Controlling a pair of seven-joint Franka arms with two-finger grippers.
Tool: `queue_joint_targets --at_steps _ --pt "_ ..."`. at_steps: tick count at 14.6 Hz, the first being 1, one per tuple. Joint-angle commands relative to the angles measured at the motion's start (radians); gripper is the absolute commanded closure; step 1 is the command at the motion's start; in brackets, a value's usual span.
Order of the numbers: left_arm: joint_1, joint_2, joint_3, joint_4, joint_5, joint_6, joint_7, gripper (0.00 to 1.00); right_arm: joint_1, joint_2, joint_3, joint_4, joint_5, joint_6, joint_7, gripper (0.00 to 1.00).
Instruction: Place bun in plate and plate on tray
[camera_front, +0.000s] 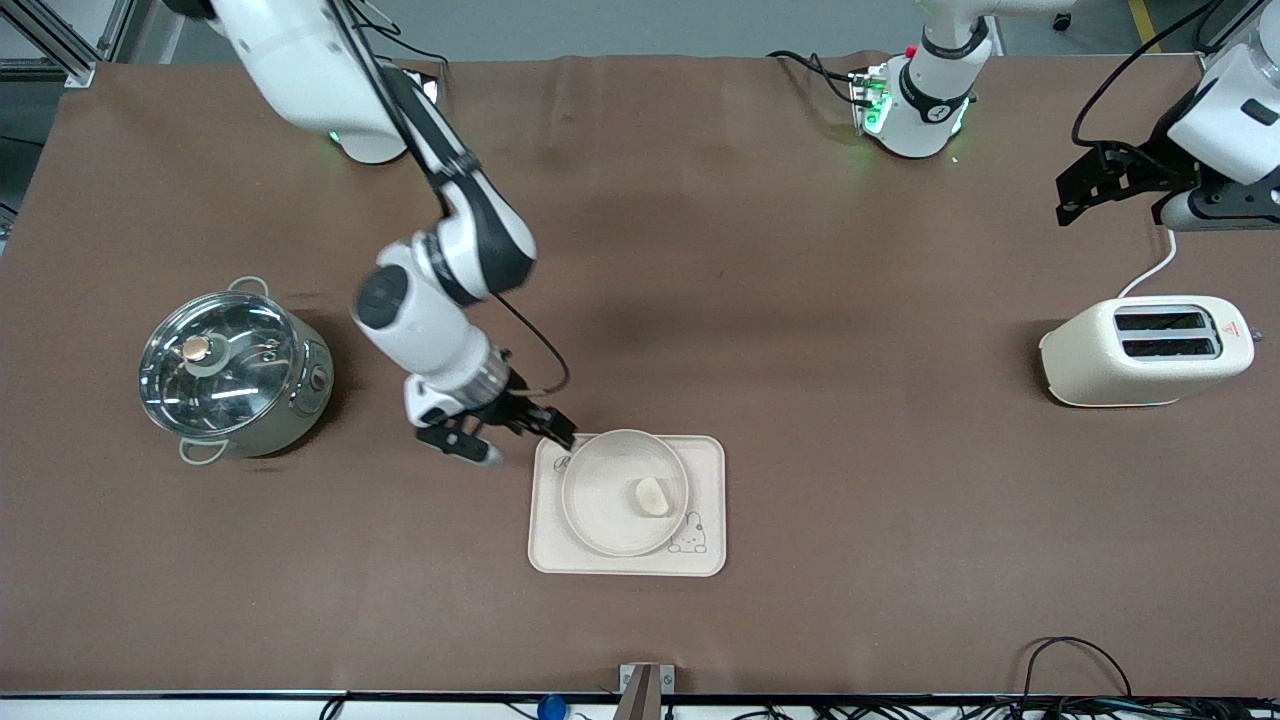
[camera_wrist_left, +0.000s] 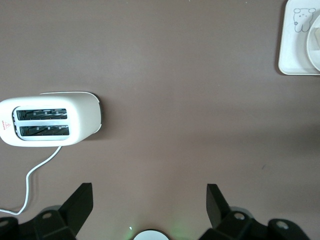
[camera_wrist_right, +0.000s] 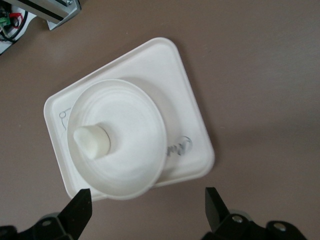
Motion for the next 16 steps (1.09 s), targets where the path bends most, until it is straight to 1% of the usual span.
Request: queue_joint_targets --at_steps 1,2,3,4,5,7,9,10,12,13,16 --pt "0.003 -0.023 -0.013 -0.022 0.004 0.009 0.009 0.00 -0.116 -0.375 0.002 -0.198 -0.107 -0.316 -0.077 0.00" --pt "0.006 -0.023 -0.013 -0.022 0.004 0.009 0.010 0.00 -0.156 -0.462 0.006 -0.194 -0.210 -0.451 -0.074 0.00" --pt "0.008 -0.019 -0.013 -0.021 0.003 0.009 0.010 0.00 -0.174 -0.525 0.005 -0.183 -0.283 -0.550 -0.083 0.00" --pt "0.008 -0.019 -0.013 -0.019 0.003 0.009 0.010 0.00 -0.191 -0.569 0.003 -0.171 -0.316 -0.624 -0.092 0.00" --pt "0.006 -0.018 -0.013 -0.016 0.003 0.009 0.010 0.00 -0.222 -0.589 0.003 -0.143 -0.342 -0.684 -0.132 0.00" --pt "0.011 -0.018 -0.013 -0.010 0.003 0.008 0.010 0.00 -0.317 -0.595 0.003 -0.068 -0.408 -0.786 -0.306 0.00" --pt "0.011 -0.018 -0.010 -0.010 0.003 0.008 0.010 0.00 -0.406 -0.595 0.005 0.002 -0.412 -0.868 -0.452 0.00" --pt "0.011 -0.018 -0.010 -0.005 0.003 0.005 0.010 0.00 -0.425 -0.595 0.003 0.027 -0.414 -0.905 -0.485 0.00" --pt "0.011 -0.010 -0.009 0.017 0.003 0.005 0.004 0.00 -0.464 -0.594 0.011 0.103 -0.414 -0.989 -0.477 0.00" --pt "0.011 0.000 -0.007 0.030 0.003 0.003 0.004 0.00 -0.477 -0.592 0.008 0.142 -0.412 -1.009 -0.477 0.00" --pt "0.013 0.008 -0.004 0.045 0.003 0.003 0.004 0.00 -0.495 -0.583 0.006 0.164 -0.397 -1.006 -0.488 0.00"
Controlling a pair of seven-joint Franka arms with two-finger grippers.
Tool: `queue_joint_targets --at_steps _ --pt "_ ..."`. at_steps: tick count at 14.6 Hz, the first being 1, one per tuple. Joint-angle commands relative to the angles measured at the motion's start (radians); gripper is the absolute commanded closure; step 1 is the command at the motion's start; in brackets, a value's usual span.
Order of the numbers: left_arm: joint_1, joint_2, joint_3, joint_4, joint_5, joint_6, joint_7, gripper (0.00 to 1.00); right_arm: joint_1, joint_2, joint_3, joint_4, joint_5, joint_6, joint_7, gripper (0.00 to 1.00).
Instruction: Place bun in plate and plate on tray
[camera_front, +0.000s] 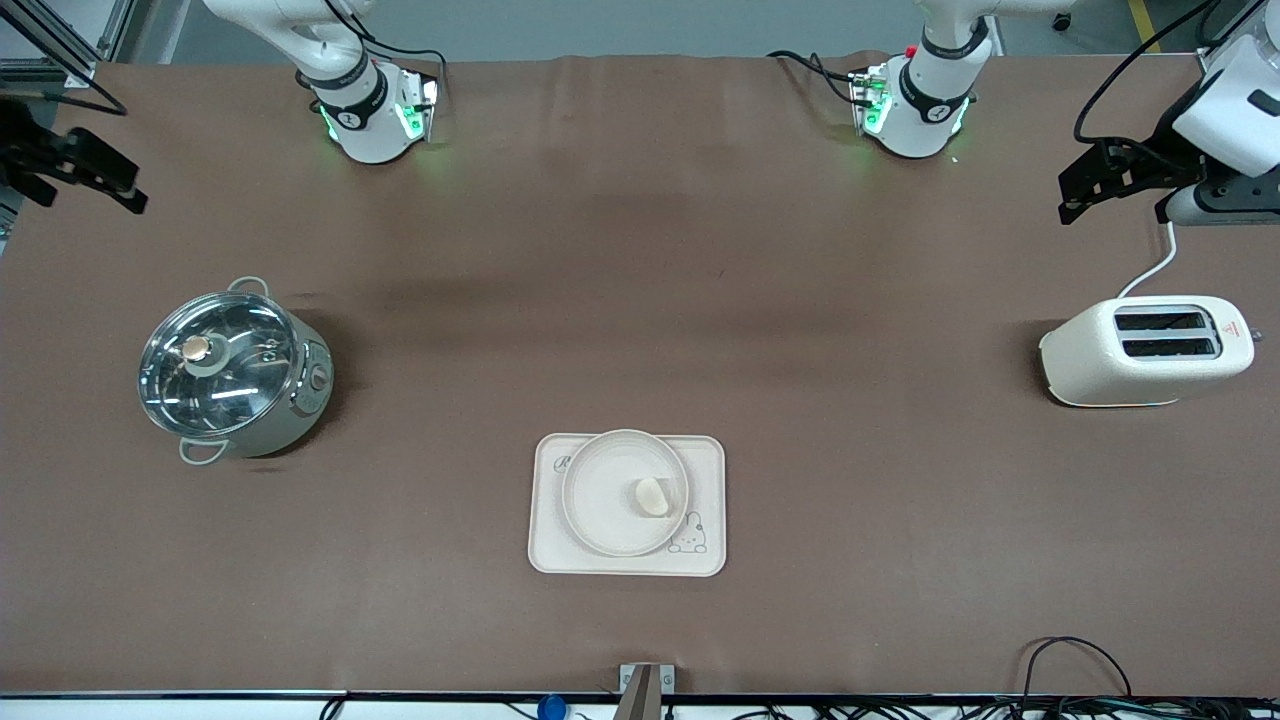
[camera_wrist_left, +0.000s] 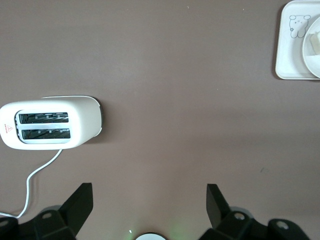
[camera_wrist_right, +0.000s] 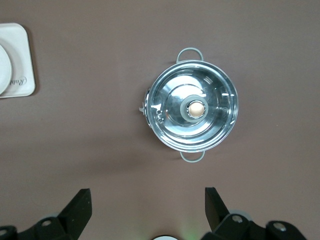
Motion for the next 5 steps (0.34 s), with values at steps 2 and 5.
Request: queue_joint_targets --at_steps 2,5 --pt "0.004 0.011 0.000 0.035 0.003 -0.002 0.004 0.00 -0.019 0.050 0.020 0.073 -0.002 -0.016 -0.010 0.00" --pt "0.004 0.011 0.000 0.035 0.003 -0.003 0.006 0.00 -0.025 0.055 0.026 0.078 -0.002 -0.022 -0.012 0.00"
